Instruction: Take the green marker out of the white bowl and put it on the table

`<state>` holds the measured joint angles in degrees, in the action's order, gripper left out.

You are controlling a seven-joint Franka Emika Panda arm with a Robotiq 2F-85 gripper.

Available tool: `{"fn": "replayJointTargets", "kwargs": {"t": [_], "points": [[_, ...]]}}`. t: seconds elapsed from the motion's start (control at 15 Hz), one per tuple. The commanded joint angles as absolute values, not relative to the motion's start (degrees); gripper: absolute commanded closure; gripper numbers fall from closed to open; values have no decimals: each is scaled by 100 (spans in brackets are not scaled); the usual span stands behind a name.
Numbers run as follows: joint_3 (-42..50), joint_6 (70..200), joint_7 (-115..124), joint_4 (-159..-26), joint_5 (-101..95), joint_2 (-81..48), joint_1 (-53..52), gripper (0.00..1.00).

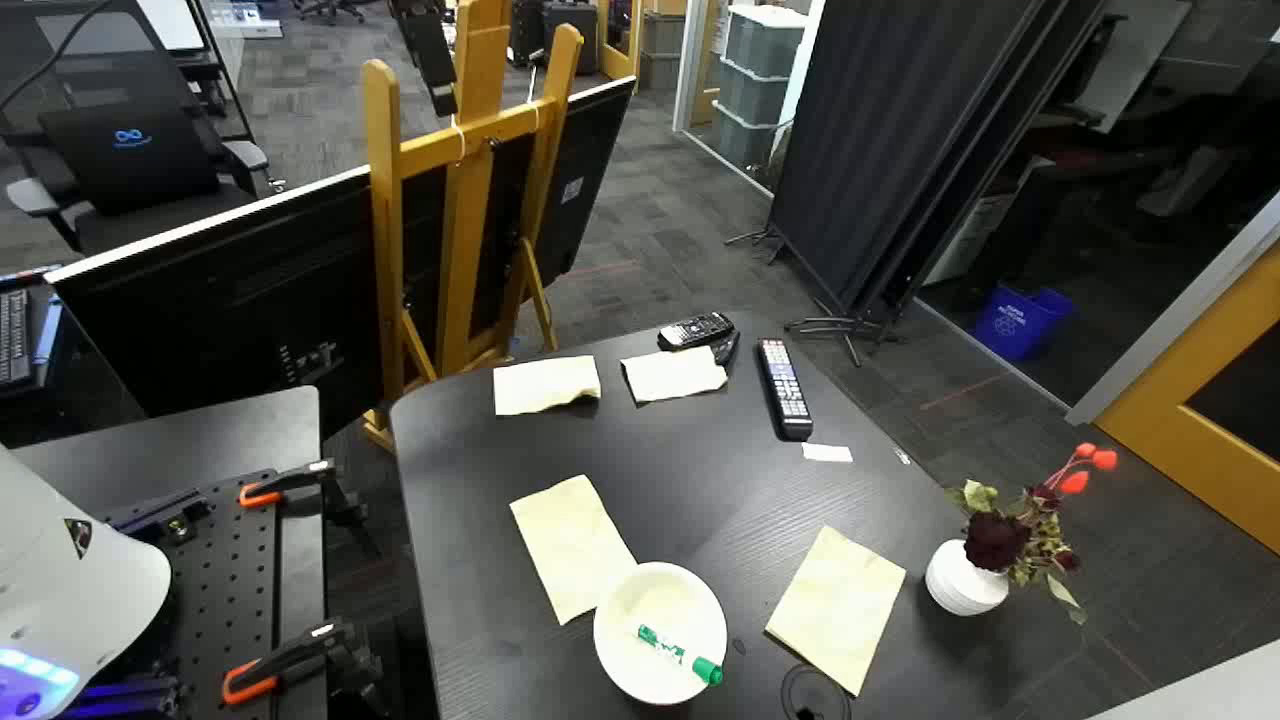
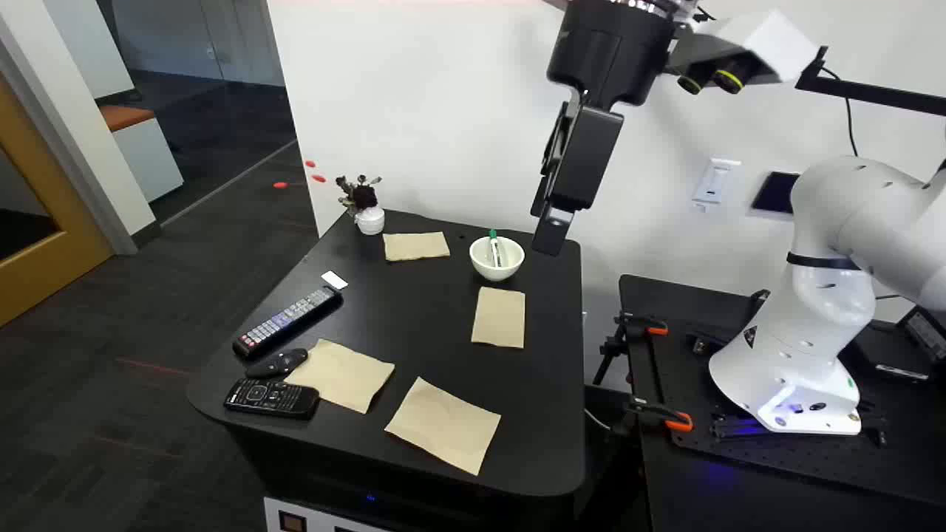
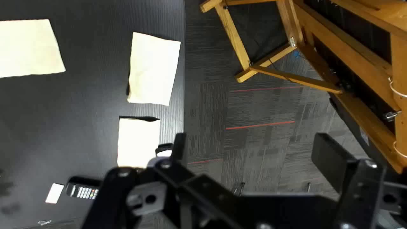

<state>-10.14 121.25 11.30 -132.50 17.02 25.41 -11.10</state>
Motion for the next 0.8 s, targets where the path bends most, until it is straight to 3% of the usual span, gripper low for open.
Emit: {"fn": "replayJointTargets", "kwargs": {"t": [0.0, 0.73], "points": [[-1030, 12103, 1127, -13234, 1707, 2540, -1089, 0], [-897, 12646, 1455, -13510, 1463, 2766, -657, 0]]}}
